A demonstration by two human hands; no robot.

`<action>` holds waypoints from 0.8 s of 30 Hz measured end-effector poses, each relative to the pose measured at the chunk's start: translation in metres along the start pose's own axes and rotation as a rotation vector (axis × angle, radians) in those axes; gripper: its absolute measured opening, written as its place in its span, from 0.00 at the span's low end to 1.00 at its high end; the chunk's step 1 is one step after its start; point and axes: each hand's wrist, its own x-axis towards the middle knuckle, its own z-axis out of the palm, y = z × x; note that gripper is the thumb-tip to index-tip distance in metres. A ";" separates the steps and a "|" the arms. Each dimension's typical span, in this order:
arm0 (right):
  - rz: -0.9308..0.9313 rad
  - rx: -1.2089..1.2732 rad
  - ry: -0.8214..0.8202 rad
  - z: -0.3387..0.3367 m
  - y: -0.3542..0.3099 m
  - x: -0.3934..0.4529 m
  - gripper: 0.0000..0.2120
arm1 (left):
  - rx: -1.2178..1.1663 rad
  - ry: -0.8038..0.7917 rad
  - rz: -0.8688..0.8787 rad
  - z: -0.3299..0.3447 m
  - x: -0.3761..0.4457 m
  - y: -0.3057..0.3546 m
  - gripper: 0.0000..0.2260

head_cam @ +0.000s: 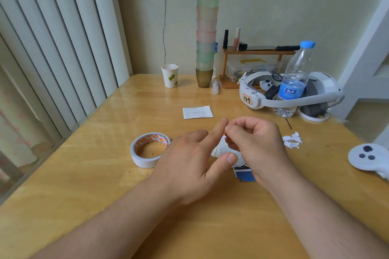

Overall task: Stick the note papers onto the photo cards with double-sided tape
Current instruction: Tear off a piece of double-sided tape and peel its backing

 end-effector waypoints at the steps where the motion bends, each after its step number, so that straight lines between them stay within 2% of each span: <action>1: 0.007 -0.002 0.001 0.000 0.000 0.000 0.06 | 0.015 0.004 0.003 0.000 0.000 0.000 0.36; 13: 0.038 -0.019 -0.056 0.000 0.002 0.000 0.09 | 0.116 0.010 0.008 -0.001 0.000 0.004 0.39; 20: -0.228 -0.392 -0.032 -0.002 0.002 -0.002 0.10 | 0.236 0.059 0.045 0.003 0.001 0.004 0.36; 24: -0.220 -0.370 -0.036 -0.003 0.005 0.000 0.11 | 0.257 0.049 0.055 0.003 0.001 0.004 0.36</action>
